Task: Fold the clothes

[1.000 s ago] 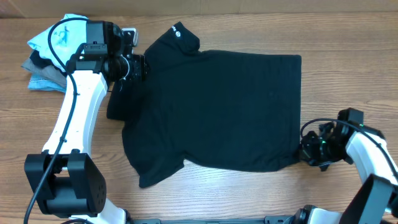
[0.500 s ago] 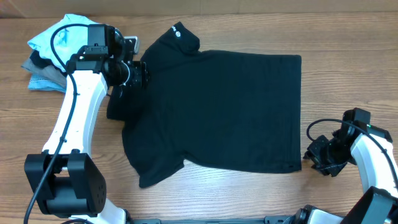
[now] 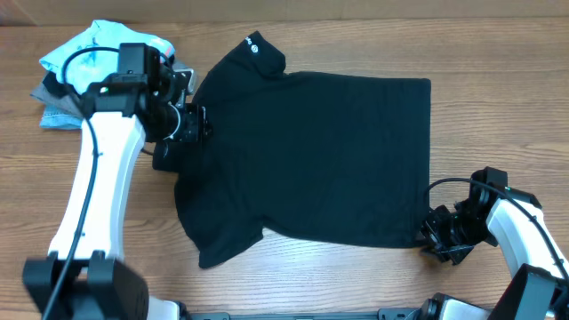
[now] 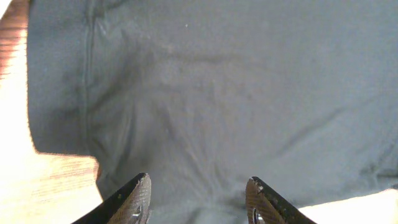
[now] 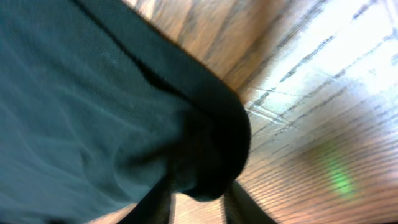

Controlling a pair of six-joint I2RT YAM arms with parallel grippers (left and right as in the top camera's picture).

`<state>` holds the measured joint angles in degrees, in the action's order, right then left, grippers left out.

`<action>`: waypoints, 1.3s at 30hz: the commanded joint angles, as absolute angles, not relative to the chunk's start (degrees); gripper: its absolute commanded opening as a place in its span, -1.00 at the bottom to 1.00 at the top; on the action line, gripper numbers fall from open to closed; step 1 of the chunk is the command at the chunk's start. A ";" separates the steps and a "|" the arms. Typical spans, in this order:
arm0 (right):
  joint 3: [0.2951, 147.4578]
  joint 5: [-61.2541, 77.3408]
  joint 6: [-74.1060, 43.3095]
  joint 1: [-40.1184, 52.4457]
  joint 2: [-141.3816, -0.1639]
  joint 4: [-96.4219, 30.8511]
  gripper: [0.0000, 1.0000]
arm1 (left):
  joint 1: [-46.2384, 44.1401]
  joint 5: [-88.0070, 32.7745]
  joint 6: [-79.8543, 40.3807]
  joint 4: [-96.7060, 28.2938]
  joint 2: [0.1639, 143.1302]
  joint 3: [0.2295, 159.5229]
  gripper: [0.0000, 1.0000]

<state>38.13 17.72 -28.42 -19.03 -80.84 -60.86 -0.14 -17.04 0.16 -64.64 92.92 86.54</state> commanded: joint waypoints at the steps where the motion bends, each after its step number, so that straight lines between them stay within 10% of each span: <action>1: 38.04 18.28 -30.09 -18.81 -80.09 -60.47 -0.53 | -0.36 -17.61 1.30 -66.65 88.44 88.42 0.07; 10: 37.89 18.09 -30.76 -18.81 -80.09 -56.53 -0.13 | -0.51 -19.57 1.08 -75.68 87.24 88.29 0.07; 18: 37.36 18.09 -32.86 -18.81 -80.20 -54.78 -0.92 | -0.95 -19.03 1.08 -79.85 87.24 87.96 0.11; 39: 37.39 14.24 -31.57 -18.81 -80.20 -57.08 -0.92 | -11.03 -16.14 -12.71 -80.29 87.24 72.55 0.11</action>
